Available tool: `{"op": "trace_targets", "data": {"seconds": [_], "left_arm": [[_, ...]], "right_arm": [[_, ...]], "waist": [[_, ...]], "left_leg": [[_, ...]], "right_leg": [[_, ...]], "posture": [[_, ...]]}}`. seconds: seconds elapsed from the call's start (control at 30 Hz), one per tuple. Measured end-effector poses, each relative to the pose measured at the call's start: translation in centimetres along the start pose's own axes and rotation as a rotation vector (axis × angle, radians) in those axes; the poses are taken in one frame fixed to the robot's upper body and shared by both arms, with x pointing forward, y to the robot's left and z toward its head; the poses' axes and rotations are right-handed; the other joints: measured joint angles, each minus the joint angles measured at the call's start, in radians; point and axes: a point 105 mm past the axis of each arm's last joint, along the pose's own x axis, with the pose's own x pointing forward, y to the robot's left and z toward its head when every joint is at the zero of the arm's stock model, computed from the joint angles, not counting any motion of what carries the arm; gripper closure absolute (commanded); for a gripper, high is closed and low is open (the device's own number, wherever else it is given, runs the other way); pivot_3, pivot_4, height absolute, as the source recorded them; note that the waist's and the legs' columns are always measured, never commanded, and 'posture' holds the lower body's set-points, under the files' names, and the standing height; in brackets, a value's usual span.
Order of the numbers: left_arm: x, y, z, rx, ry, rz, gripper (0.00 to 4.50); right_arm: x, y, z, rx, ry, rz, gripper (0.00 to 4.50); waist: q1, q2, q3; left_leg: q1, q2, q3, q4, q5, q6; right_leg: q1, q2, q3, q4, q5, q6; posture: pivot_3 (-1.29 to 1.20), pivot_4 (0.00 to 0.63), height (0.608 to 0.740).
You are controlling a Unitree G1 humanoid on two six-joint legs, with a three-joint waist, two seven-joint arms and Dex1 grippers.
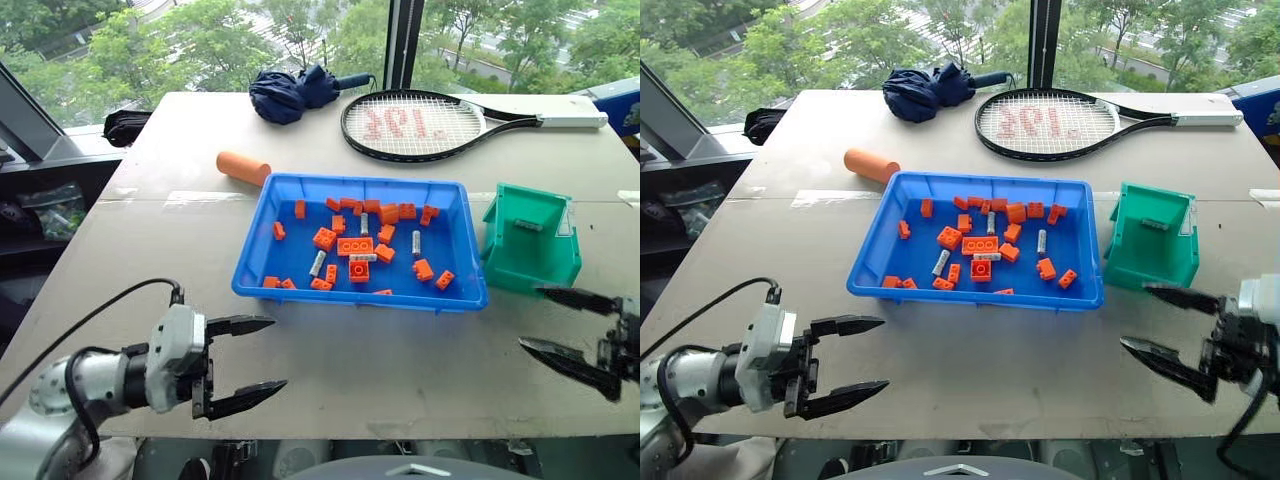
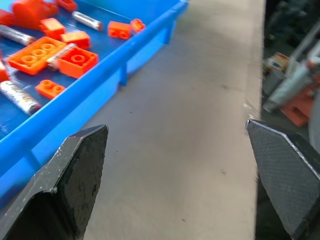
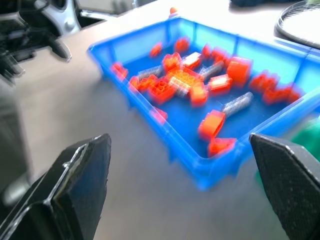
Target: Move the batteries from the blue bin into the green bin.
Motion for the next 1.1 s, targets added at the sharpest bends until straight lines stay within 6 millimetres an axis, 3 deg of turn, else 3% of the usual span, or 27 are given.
{"op": "trace_targets", "data": {"seconds": [0.07,0.23,0.4,0.5,0.7,0.83,0.93,1.1], "left_arm": [[-0.4,0.8,1.5,0.051,0.011,-0.008,0.0],[-1.2,3.5,3.0,0.153,0.079,0.045,0.0],[-1.7,6.2,5.2,0.212,0.076,0.171,0.0],[-2.0,7.4,6.4,0.221,0.085,0.237,0.0],[-1.8,7.9,6.5,0.199,0.111,0.225,0.0],[-1.6,8.2,7.6,0.242,0.1,0.218,0.0],[-1.2,8.2,7.9,0.256,0.094,0.205,0.0],[-0.7,7.8,7.4,0.245,0.109,0.156,0.0]], "right_arm": [[1.7,-0.1,0.4,-0.002,0.023,-0.013,0.06],[6.6,-1.4,-0.4,-0.039,0.097,-0.036,0.06],[11.2,-3.4,-3.6,-0.048,0.266,-0.1,0.06],[13.4,-4.3,-4.2,-0.037,0.314,-0.152,0.06],[15.5,-6.0,-5.4,-0.018,0.425,-0.253,0.06],[16.4,-6.7,-5.7,0.016,0.463,-0.3,0.06],[16.5,-7.0,-6.1,0.03,0.49,-0.32,0.82],[16.4,-7.2,-6.4,0.032,0.526,-0.346,3.3]], "waist": [[0.002,0.0,0.0],[-0.005,-0.003,0.002],[-0.011,-0.005,0.003],[-0.018,-0.005,0.004],[-0.024,-0.005,0.004],[-0.022,-0.006,0.004],[-0.023,-0.005,0.004],[-0.024,-0.005,0.004]], "left_leg": [[-0.001,0.0,0.0,-0.001,0.0,0.0],[-0.006,-0.001,-0.002,-0.001,0.0,0.0],[-0.01,-0.002,-0.003,-0.001,0.0,0.0],[-0.011,-0.002,-0.003,-0.001,0.0,0.0],[-0.011,-0.002,-0.003,-0.001,0.0,0.0],[-0.011,-0.002,-0.004,-0.001,0.0,0.0],[-0.011,-0.003,-0.004,-0.001,0.0,0.0],[-0.011,-0.003,-0.004,-0.001,0.0,0.0]], "right_leg": [[-0.001,0.0,0.0,-0.001,0.0,0.0],[-0.005,0.001,-0.001,-0.001,0.002,0.003],[-0.009,0.0,-0.001,0.0,0.002,0.004],[-0.01,0.0,-0.002,0.001,0.002,0.004],[-0.011,0.0,-0.002,0.001,0.002,0.004],[-0.011,0.0,-0.003,0.002,0.003,0.004],[-0.011,0.0,-0.002,0.002,0.003,0.004],[-0.011,0.0,-0.003,0.002,0.003,0.004]], "posture": [[0.0,0.15,0.74],[0.0,0.15,0.74],[0.0,0.15,0.74],[0.0,0.15,0.74],[0.0,0.15,0.74],[0.0,0.15,0.74],[0.0,0.15,0.74],[0.0,0.15,0.74]]}}
